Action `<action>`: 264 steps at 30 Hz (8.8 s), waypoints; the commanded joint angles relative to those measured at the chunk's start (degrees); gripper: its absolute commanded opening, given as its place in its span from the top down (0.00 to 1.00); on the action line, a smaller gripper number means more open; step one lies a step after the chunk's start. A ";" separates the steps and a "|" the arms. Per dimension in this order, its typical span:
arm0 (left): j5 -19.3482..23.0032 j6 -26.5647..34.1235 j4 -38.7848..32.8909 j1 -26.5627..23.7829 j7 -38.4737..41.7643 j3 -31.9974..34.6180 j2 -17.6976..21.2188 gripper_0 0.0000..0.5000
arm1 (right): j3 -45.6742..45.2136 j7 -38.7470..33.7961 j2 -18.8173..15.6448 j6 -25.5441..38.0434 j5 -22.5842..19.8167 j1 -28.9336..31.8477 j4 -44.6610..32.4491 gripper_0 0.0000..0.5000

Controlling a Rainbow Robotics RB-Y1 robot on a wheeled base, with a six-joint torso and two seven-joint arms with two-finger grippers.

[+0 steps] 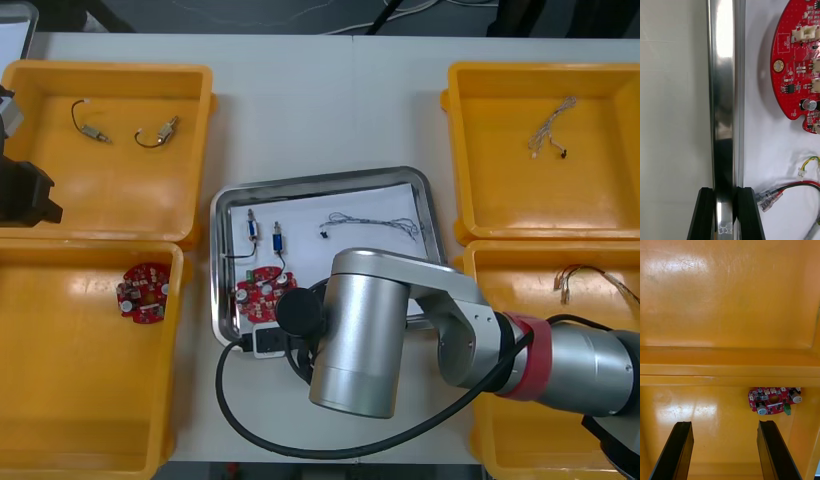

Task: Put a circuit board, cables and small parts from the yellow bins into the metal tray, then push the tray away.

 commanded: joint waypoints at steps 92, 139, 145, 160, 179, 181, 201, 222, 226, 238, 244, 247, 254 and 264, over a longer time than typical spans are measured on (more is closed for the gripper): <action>-0.53 -0.60 -0.55 0.83 -3.78 1.72 2.25 0.00 | 2.25 5.87 2.77 -36.09 -7.26 -29.54 44.41 1.00; -0.53 -0.60 -0.55 0.83 -3.78 1.72 2.25 0.00 | -17.52 9.56 2.42 -7.62 -6.30 -29.63 31.93 0.00; -0.53 -0.60 -0.55 0.83 -3.78 1.72 2.25 0.00 | -23.85 9.04 1.19 1.70 -6.38 -27.87 27.27 0.00; -0.53 -0.60 -0.55 0.83 -3.78 1.72 2.25 0.00 | -37.56 6.05 -7.51 11.90 -12.36 -21.11 17.34 0.00; -0.53 -0.60 -0.55 0.83 -3.78 1.72 2.25 0.00 | -52.68 -16.01 -21.84 15.28 -19.66 -3.70 3.01 0.00; -0.53 -0.60 -0.55 0.83 -3.78 1.72 2.25 0.00 | -53.82 -18.65 -23.07 15.28 -19.66 -2.03 2.66 0.00; -0.53 -0.60 -0.55 0.83 -3.78 1.72 2.25 0.00 | -70.61 -34.65 -26.58 15.28 -20.45 15.37 -1.73 0.00; -0.53 -0.60 -0.55 0.83 -3.78 1.72 2.25 0.00 | -79.40 -38.07 -19.73 15.28 -18.07 27.85 -8.85 0.00; -0.53 -0.60 -0.55 0.83 -3.78 1.72 2.25 0.00 | -79.40 -38.07 -17.97 15.28 -16.58 28.11 -8.85 0.00; -0.53 -0.60 -0.55 0.83 -3.78 1.72 2.25 0.00 | -79.57 -37.11 -15.42 15.28 -16.49 30.84 -9.12 0.00; -0.53 -0.60 -0.55 0.83 -3.78 1.72 2.25 0.00 | -79.57 -36.32 -14.19 15.28 -16.49 32.42 -10.17 0.00; -0.53 -0.60 -0.55 0.83 -3.78 1.72 2.25 0.00 | -79.57 -35.79 -13.75 15.28 -16.49 32.68 -10.79 0.00; -0.53 -0.60 -0.55 0.83 -3.78 1.72 2.25 0.00 | -79.13 -33.33 -13.49 15.28 -16.67 32.77 -11.40 0.00; -0.53 -0.60 -0.55 0.83 -3.78 1.72 2.25 0.00 | -79.05 -29.11 -13.49 15.28 -16.93 33.03 -11.49 0.00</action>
